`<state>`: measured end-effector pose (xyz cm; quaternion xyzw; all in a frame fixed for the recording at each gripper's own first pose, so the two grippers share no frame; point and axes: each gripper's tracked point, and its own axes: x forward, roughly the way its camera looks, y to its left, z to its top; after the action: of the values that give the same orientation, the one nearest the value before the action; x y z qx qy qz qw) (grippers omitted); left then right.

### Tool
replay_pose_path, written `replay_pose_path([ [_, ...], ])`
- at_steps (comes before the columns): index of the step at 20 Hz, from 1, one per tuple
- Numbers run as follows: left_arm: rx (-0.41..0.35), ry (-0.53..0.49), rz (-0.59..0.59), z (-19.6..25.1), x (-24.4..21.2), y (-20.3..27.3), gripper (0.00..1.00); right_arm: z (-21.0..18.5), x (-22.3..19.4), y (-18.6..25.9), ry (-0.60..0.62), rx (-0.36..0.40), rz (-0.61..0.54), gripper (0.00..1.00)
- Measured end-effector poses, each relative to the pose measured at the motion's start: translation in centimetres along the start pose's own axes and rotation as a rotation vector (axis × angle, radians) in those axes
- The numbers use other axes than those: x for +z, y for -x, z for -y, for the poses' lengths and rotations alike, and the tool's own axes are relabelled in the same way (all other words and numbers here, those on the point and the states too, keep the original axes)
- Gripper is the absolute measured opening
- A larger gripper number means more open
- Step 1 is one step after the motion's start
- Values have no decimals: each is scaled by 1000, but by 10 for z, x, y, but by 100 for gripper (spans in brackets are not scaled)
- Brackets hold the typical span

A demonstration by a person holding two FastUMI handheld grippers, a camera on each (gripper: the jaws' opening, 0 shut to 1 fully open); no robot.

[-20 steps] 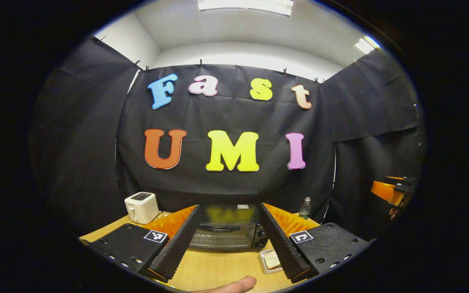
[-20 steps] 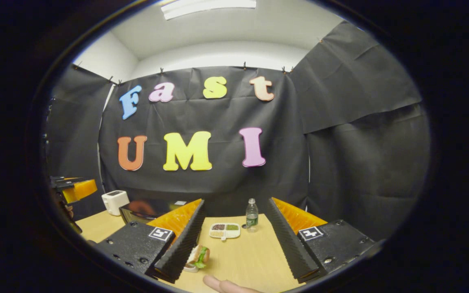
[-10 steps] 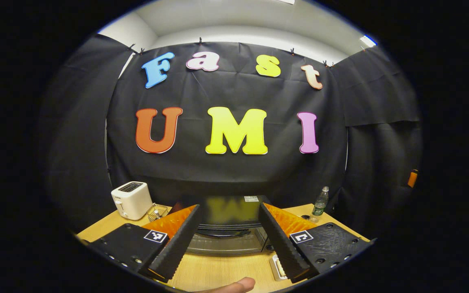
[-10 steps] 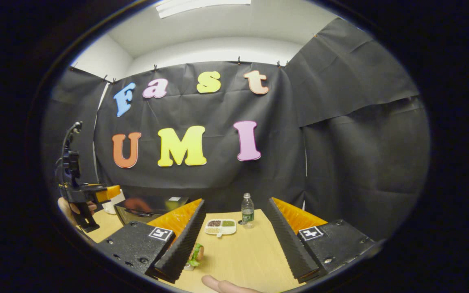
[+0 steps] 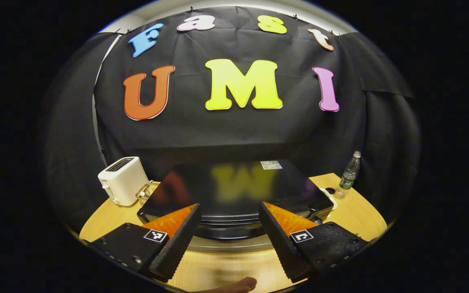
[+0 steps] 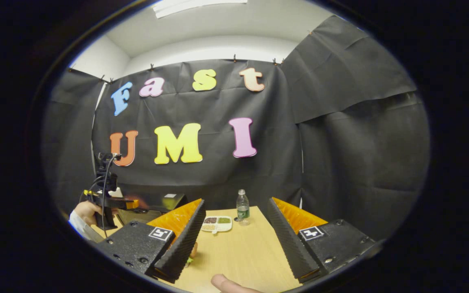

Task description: Open the electric oven with the left hand, put the food in, and close the electric oven.

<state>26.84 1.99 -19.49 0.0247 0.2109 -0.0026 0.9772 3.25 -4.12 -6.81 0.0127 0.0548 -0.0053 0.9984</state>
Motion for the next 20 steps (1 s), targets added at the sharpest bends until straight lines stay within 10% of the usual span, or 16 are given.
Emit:
replay_pose_path([
  [3, -4, 8, -30, -1, -10, -8, 84, 5, -4, -2, -8, -12, -8, 96],
  [6, -21, 9, -43, 3, -12, -7, 96, 8, -7, -3, -15, -20, -15, 96],
  [20, -20, 29, -56, 9, -34, 31, 98, -1, -15, 13, 14, -9, -22, 96],
])
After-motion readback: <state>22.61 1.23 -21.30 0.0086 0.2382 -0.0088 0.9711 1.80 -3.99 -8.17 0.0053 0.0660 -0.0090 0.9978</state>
